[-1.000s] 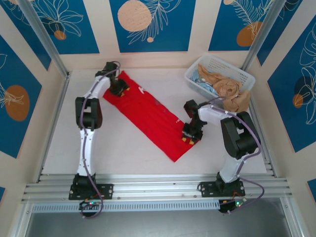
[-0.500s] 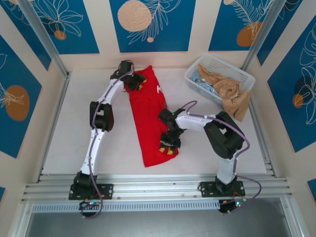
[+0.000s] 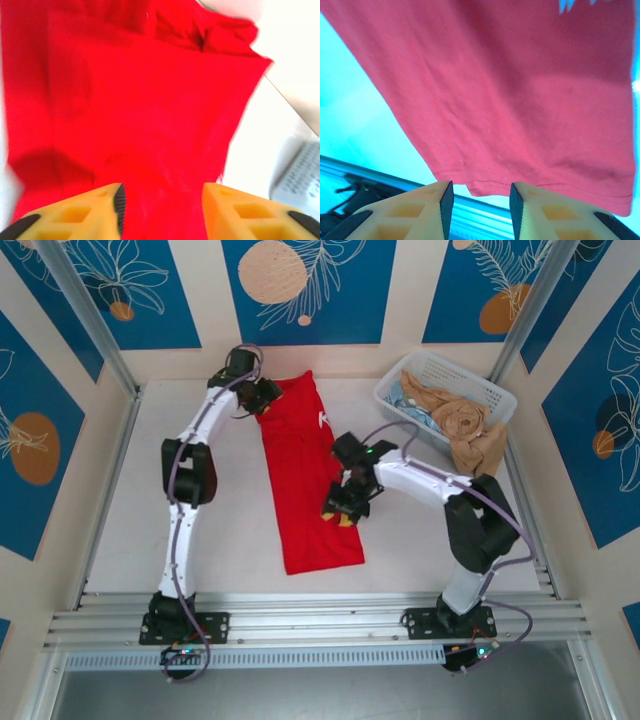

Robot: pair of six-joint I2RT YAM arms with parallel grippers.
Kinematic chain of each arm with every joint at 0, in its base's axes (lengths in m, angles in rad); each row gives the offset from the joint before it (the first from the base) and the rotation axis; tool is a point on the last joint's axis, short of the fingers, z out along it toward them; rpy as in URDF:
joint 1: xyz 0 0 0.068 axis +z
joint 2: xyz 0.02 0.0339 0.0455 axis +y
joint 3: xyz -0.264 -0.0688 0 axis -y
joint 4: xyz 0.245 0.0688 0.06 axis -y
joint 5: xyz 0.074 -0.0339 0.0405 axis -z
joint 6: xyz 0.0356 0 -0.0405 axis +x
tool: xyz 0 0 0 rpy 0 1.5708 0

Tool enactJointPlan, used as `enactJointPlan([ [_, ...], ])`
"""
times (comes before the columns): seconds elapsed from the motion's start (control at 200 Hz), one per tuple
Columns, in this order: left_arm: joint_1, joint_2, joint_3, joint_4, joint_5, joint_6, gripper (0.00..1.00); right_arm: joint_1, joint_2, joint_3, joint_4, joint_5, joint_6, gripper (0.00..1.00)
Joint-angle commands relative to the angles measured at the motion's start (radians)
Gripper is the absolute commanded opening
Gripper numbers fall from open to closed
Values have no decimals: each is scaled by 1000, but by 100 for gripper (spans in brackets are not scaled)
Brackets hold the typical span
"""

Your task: Fold and stack the t-shirts

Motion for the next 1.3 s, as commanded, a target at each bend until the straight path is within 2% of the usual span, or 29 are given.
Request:
enactJointPlan([
  [0.0,-77,-217,-299,-11,-57,-62,38,-79,9,15,69,13,-99,36],
  [0.14,-128,-363,-681,165,-63,-251,33,-153,109,97,107,9,-165,34],
  [0.3,-153,-362,-831,207,-53,-337,30,-193,214,181,118,-22,-182,32],
  [0.475,-122,-362,-921,136,-123,-311,27,-192,232,210,89,-24,-173,31],
  [0.595,-81,-382,-991,135,-134,-288,26,-179,199,182,80,-24,-152,31],
  [0.745,-46,-403,-999,123,-126,-250,26,-150,138,124,79,-9,-120,32],
  [0.805,-41,-421,-979,121,-130,-216,30,-139,113,96,81,-9,-102,32],
  [0.91,-54,-452,-896,73,-117,-136,43,-120,51,18,104,-30,-66,33],
  [0.99,-79,-527,-879,-8,-158,-105,46,-111,-11,-70,138,-60,-26,34],
  [1.155,-109,-758,-1136,-86,-105,-102,50,-91,-124,-265,244,-185,55,43],
  [1.295,-162,-931,-1410,-119,29,-85,52,-33,-155,-347,280,-261,89,46],
])
